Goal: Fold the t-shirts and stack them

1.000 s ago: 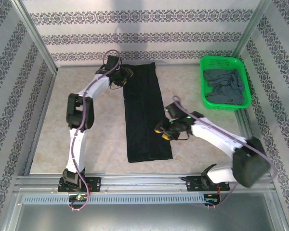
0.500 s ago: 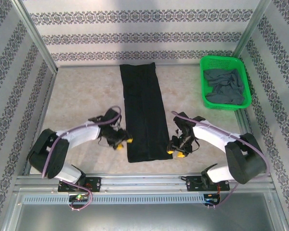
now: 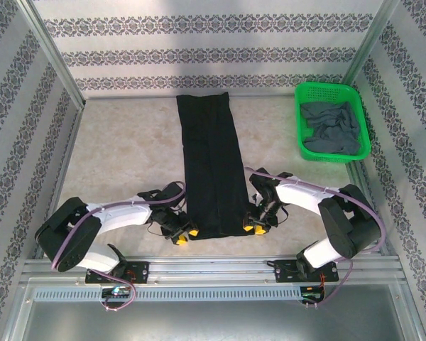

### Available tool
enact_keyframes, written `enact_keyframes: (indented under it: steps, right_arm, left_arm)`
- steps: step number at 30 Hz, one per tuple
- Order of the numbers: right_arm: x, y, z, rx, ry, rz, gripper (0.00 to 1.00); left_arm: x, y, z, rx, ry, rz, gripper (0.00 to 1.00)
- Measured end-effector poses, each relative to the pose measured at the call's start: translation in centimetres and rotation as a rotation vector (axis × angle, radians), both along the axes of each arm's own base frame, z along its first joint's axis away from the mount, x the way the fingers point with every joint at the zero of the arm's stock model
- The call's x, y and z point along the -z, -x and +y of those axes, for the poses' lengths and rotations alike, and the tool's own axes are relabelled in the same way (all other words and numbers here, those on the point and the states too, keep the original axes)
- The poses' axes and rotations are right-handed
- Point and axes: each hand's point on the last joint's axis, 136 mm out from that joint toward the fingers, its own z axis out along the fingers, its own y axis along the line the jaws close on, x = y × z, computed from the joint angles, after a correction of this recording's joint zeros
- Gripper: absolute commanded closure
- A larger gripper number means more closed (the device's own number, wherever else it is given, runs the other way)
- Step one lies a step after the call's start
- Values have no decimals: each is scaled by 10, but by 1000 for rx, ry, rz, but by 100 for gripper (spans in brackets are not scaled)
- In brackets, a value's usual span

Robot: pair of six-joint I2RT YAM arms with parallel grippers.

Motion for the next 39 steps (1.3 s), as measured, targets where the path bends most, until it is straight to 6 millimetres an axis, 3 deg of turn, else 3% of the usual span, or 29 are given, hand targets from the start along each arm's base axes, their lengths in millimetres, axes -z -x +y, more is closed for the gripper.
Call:
enact_keyframes:
  steps: [3,6,11,17,23,26,28,33,39]
  right_arm:
    - [1,0,-2,17,14,7,83]
    - [-1,-5,7,21,-21,-17,100]
    - [-4,-7,16,6,-49,-45,100]
    - [-24,13,31,-56,-98,-55,100]
    - [-53,16,35,-21,-139,-72,100]
    - [-68,-1,39,23,-155,-98,100]
    - [-84,-23,41,73,-173,-133,100]
    - [-117,-86,45,165,-201,-232,100]
    - [-126,-173,47,257,-194,-306,100]
  left_arm:
    - [0,-3,-5,-7,-1,23,89]
    - [-4,-9,-15,2,29,-11,100]
    - [-5,-9,-12,2,44,-87,100]
    - [-7,10,14,-35,49,-145,100]
    - [-33,-3,15,-90,95,-252,100]
    - [-52,-22,10,-125,99,-329,100]
    - [-73,-42,7,-164,107,-394,100]
    - [-122,-111,18,-313,125,-545,100]
    - [-125,-197,33,-400,66,-593,100]
